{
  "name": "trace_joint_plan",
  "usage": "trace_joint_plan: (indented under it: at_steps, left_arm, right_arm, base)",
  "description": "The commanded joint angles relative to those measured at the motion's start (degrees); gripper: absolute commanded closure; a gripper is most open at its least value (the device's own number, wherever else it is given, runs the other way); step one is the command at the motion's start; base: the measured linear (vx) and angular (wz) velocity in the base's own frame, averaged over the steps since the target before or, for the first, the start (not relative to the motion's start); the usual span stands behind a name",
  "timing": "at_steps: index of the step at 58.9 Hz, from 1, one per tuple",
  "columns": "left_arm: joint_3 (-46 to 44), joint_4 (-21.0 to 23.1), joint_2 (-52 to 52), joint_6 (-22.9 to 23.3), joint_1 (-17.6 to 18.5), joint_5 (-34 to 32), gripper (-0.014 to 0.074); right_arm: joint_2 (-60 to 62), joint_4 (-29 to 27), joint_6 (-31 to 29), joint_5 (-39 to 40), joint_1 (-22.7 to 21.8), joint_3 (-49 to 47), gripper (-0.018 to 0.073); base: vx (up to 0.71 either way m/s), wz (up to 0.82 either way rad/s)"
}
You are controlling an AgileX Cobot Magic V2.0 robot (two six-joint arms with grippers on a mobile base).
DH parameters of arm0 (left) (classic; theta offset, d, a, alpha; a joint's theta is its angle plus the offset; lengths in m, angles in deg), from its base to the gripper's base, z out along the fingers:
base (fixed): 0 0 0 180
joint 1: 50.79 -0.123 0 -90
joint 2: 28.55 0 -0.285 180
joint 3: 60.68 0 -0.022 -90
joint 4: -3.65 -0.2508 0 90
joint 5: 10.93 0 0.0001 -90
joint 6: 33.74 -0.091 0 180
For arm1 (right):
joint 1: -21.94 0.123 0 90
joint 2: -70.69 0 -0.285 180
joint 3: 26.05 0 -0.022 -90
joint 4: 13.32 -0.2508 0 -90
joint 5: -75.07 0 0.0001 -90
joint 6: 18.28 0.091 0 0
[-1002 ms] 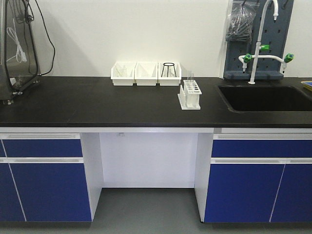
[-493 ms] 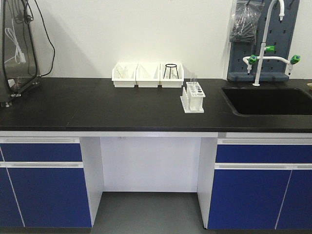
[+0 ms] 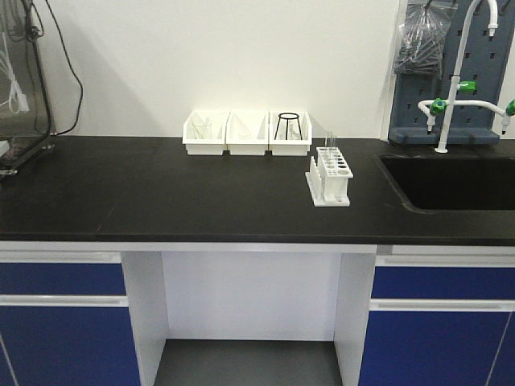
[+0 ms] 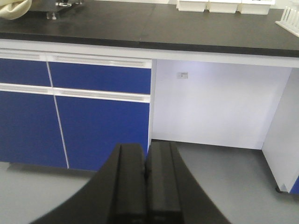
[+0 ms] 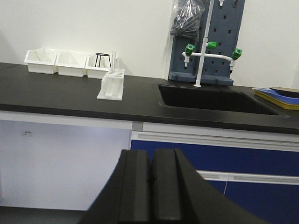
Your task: Flip and reinsert test tube from rack
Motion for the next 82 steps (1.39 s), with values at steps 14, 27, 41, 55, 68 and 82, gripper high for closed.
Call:
trace_joint_plan:
  at_steps: [14, 27, 41, 55, 68, 82]
  left_arm:
    - [0.05, 0.21, 0.72, 0.01, 0.39, -5.00, 0.0603]
    - [0.05, 0.21, 0.72, 0.01, 0.39, -5.00, 0.0603]
    - [0.05, 0.21, 0.72, 0.01, 0.39, -5.00, 0.0603]
    - [0.05, 0.21, 0.72, 0.01, 0.39, -5.00, 0.0603]
    - [0.05, 0.21, 0.72, 0.01, 0.39, -5.00, 0.0603]
    - [0.05, 0.21, 0.72, 0.01, 0.39, -5.00, 0.0603]
  right_arm:
    - [0.56, 0.28, -0.23, 4.30, 0.02, 0.00, 0.0568]
    - [0.56, 0.28, -0.23, 4.30, 0.02, 0.00, 0.0568]
    - [0.56, 0.28, -0.23, 4.30, 0.02, 0.00, 0.0568]
    - [0.56, 0.28, -0.23, 4.30, 0.02, 0.00, 0.0568]
    - [0.56, 0.28, -0.23, 4.30, 0.02, 0.00, 0.0568]
    - [0.56, 0.28, -0.23, 4.30, 0.02, 0.00, 0.0568]
  base:
    - [0.39, -0.05]
    - [0.42, -0.01]
    - [0.44, 0.02]
    - [0.45, 0.03]
    - [0.42, 0.00]
    - [0.36, -0.01]
